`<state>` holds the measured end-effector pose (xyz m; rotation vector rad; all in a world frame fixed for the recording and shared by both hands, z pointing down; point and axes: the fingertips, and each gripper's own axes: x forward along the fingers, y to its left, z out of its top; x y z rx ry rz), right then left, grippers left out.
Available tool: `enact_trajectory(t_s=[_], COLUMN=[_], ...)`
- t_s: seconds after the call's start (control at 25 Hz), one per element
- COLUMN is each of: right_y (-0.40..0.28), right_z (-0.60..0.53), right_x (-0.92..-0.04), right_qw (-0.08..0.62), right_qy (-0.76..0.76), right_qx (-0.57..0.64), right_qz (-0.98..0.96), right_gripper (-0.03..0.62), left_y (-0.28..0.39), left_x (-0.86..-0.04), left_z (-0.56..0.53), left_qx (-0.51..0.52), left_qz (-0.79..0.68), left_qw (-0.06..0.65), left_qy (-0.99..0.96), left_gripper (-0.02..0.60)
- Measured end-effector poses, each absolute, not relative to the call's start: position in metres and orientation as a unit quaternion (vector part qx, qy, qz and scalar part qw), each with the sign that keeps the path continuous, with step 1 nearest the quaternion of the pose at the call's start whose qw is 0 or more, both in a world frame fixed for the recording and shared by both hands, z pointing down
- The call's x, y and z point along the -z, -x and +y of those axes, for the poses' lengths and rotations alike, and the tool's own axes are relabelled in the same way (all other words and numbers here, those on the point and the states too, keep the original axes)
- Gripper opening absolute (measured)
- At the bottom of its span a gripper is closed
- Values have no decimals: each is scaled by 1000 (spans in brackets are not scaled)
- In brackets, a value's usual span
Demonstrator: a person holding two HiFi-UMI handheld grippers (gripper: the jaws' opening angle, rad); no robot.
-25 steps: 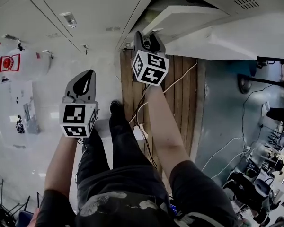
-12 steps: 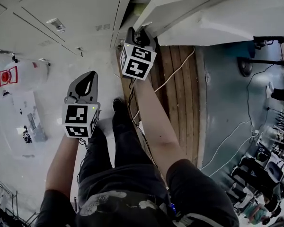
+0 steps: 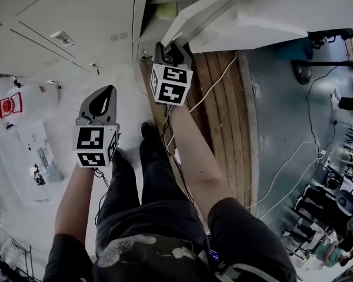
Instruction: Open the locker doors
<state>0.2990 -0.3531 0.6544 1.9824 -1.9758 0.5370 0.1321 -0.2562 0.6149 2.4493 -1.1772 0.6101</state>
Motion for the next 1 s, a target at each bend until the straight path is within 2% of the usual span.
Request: enact_trajectory(t_s=[0.6,1.0], right_y=[-335,-370], right_z=[-301,-270], right_x=[-653,-655], right_qw=[140,140], right_qy=[-721,-748], right_qx=[-194,-206], right_qz=[-651,-615], right_gripper=[163,128], left_y=[-151,-168], left_x=[-613,-614], left_z=[-238,-231], left_qx=[-223,-223], left_qz=[-388,-372], left_qw=[172,171], left_qy=[-878,-885], left_gripper=[8,8])
